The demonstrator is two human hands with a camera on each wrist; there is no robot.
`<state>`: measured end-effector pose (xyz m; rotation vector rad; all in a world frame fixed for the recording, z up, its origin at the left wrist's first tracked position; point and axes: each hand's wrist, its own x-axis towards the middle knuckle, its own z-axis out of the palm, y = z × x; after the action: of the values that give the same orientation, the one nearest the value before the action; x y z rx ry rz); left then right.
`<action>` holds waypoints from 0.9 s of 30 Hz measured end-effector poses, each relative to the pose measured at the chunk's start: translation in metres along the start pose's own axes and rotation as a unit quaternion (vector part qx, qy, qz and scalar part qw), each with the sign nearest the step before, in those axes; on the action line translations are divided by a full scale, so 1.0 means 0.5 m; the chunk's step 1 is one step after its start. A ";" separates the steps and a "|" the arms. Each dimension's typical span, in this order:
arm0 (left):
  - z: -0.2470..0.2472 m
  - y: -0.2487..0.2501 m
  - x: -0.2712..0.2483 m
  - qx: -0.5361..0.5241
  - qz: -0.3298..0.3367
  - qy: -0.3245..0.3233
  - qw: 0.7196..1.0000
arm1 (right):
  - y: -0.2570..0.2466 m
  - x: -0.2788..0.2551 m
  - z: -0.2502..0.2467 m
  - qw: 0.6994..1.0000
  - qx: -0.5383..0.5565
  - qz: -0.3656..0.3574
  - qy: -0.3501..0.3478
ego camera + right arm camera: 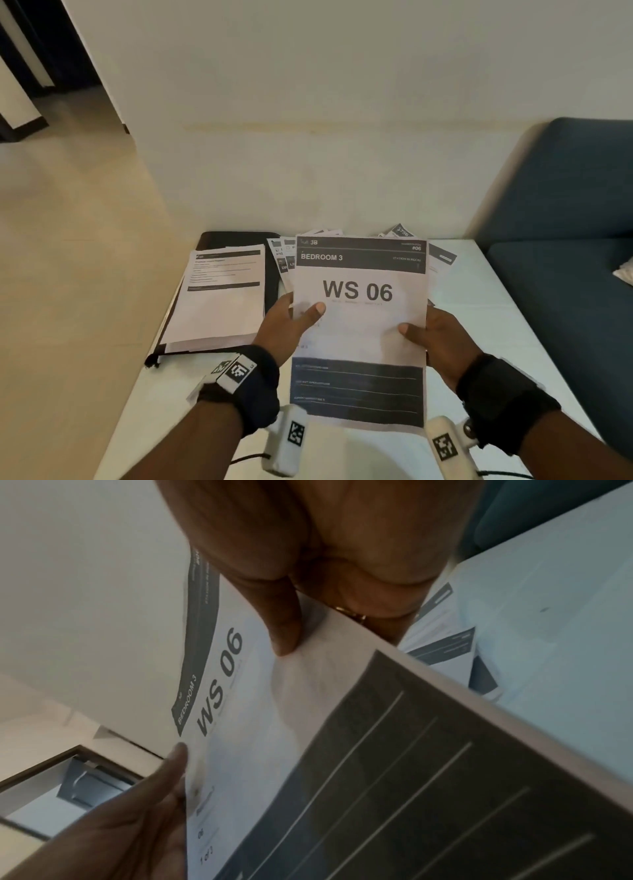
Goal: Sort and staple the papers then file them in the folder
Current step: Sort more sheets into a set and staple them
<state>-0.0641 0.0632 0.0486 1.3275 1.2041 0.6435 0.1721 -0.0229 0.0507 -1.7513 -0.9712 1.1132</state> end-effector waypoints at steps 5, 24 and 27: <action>-0.018 0.036 0.002 -0.150 -0.005 0.091 0.985 | -0.052 -0.030 0.013 0.999 0.031 0.001 -0.033; -0.113 -0.013 0.023 -0.243 -0.078 0.111 0.961 | 0.008 -0.016 0.032 0.986 0.050 0.075 -0.139; -0.105 -0.034 0.032 -0.207 -0.096 0.104 0.968 | 0.022 -0.006 0.025 0.981 0.064 0.092 -0.156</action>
<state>-0.1115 0.0942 0.0374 0.7981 1.2648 0.8547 0.1614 -0.0267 0.0381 -1.6161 -0.9086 1.5692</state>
